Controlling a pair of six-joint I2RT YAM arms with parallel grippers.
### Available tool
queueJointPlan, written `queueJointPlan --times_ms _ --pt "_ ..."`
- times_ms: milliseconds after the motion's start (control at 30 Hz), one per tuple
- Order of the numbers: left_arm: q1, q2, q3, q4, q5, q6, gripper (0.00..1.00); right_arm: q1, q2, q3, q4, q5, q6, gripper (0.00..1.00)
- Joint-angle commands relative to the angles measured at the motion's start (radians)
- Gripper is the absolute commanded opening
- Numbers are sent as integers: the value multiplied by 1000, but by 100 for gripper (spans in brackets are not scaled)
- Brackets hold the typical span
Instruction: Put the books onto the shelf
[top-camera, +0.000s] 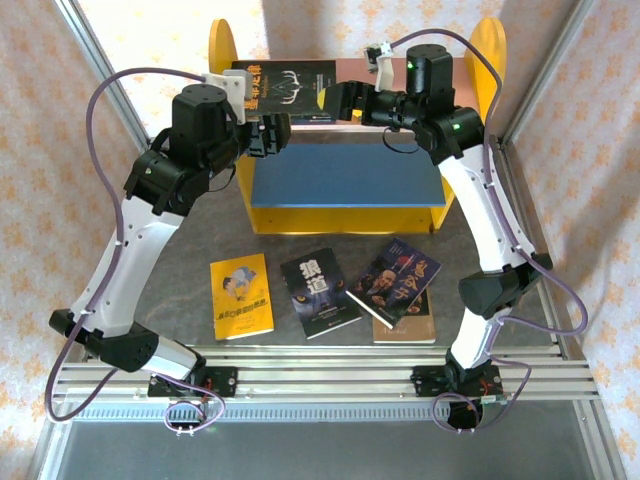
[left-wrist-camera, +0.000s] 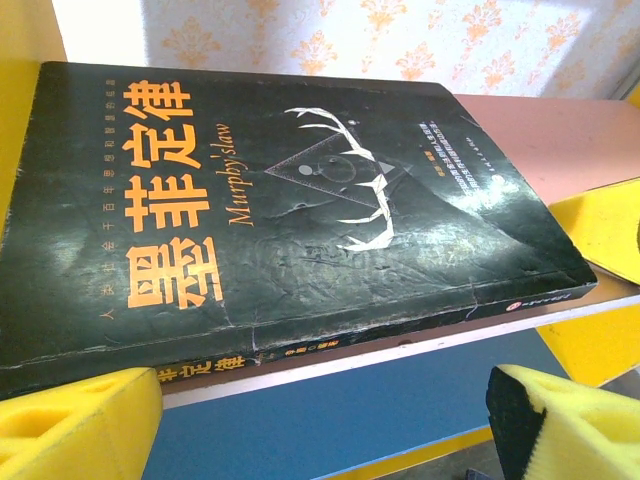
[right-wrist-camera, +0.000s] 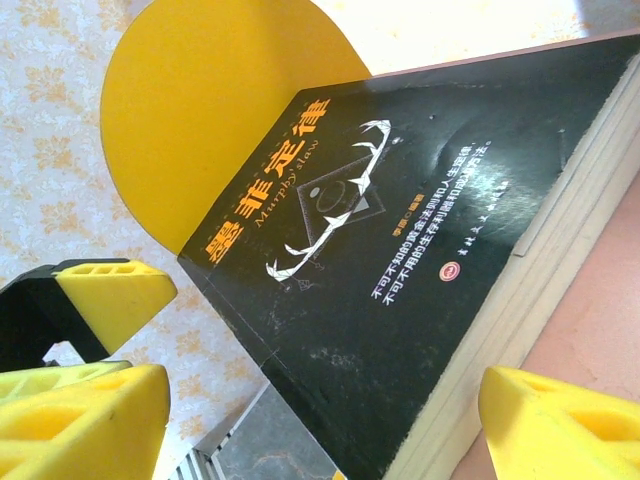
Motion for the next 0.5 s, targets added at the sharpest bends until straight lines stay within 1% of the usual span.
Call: queueJointPlan --times_ms 0,467 --pt "0 14 34 -17 25 -8 87 1 -1 3 37 -25 1 80" --pt "18 25 30 -13 36 -8 87 2 27 39 41 -53 16 80"
